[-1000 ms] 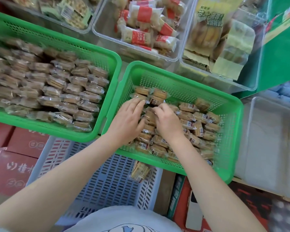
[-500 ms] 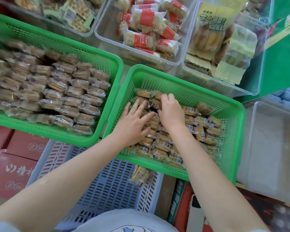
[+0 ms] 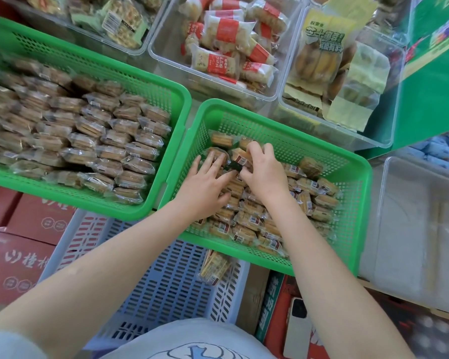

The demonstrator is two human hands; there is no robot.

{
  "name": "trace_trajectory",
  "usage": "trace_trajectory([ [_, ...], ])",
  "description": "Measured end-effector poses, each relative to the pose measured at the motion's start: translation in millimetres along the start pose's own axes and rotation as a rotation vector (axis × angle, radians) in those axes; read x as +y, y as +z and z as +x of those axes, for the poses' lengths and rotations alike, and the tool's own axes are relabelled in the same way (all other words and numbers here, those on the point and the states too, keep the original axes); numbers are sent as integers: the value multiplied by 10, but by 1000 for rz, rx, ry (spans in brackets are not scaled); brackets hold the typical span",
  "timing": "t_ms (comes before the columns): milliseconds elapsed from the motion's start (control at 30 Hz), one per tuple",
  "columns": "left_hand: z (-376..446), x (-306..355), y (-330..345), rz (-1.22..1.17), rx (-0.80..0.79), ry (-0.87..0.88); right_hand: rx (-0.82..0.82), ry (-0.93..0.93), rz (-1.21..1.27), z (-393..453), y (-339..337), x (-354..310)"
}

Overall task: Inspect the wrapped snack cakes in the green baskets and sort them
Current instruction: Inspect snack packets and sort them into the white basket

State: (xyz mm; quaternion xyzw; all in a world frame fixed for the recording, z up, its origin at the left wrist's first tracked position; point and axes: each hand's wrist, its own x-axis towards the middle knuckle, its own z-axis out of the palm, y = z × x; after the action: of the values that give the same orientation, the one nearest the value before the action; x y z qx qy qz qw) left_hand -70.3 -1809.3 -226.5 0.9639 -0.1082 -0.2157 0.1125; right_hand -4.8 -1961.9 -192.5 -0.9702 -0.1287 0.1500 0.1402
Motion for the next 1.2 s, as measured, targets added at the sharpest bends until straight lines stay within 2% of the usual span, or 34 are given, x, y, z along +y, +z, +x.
trace_trajectory([
  [100,2,5,-22,21,-5,-4,56,43,193,-111,-131,-15],
  [200,-17,21,-79,59,-10,-4,225,139,396,-310,-319,-13],
  [300,-154,101,-160,-86,70,16,265,307,792,-653,-518,8],
  [367,-302,216,-299,-470,133,-63,201,404,1060,-885,-599,16],
  [467,-595,446,-637,-1428,82,-334,83,415,1281,-1186,-623,-38],
  [500,-679,487,-705,-1620,67,-369,47,399,1286,-1262,-618,-70],
  [633,-1100,547,-782,-1811,162,-267,-58,272,1314,-1571,-603,-152],
  [767,-1460,622,-825,-2021,64,-181,-36,193,1348,-1827,-716,-312],
  [833,-1613,671,-823,-2099,37,-154,36,175,1332,-1939,-762,-387],
  [900,-1756,708,-807,-2140,48,-139,169,143,1199,-2037,-784,-430],
  [1033,-1940,747,-762,-2105,110,-170,390,61,888,-2201,-775,-497],
  [1200,-2082,809,-747,-2089,112,-185,606,35,724,-2362,-742,-556],
])
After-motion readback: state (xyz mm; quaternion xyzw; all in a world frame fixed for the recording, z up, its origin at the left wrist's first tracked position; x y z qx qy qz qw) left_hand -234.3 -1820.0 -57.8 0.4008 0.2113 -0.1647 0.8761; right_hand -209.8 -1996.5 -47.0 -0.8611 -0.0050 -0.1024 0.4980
